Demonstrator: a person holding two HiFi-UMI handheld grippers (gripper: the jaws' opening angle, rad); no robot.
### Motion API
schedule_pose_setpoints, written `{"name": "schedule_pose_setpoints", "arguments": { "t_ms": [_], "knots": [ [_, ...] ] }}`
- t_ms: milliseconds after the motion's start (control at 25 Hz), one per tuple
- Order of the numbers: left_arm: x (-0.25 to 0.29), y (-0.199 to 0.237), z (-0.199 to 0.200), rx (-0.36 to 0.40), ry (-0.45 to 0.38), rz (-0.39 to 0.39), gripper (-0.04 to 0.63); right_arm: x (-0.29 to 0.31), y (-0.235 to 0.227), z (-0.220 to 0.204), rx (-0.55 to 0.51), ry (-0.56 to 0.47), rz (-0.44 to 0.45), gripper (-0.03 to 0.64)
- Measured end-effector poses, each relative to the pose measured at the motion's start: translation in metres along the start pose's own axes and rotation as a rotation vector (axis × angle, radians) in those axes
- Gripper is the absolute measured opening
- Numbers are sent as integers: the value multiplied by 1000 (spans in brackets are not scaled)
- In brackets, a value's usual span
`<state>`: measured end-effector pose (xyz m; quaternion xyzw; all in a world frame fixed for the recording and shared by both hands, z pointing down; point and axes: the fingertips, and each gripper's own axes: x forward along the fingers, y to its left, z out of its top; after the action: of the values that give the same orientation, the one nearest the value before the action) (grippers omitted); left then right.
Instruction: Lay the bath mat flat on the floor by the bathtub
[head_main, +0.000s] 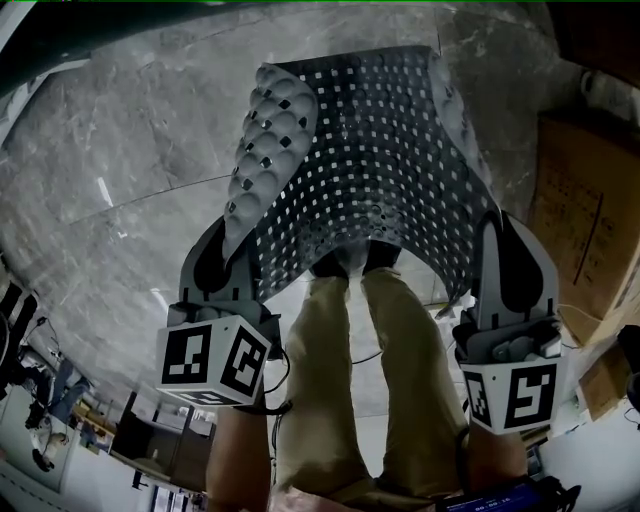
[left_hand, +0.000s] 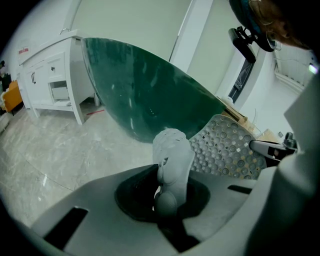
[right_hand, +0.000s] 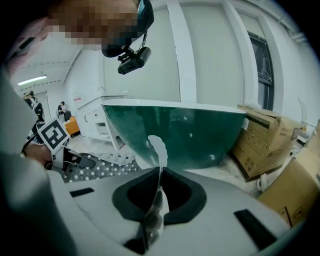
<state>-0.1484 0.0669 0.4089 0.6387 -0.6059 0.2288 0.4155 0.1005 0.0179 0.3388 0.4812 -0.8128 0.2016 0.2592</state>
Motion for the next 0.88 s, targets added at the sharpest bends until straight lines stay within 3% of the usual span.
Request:
{"name": "schedule_pose_setpoints", "arguments": {
  "t_ms": [880],
  "knots": [
    [2,5,-2,12,1,-1,38,-2,2,3,-5,-17,-3,29]
  ]
}}
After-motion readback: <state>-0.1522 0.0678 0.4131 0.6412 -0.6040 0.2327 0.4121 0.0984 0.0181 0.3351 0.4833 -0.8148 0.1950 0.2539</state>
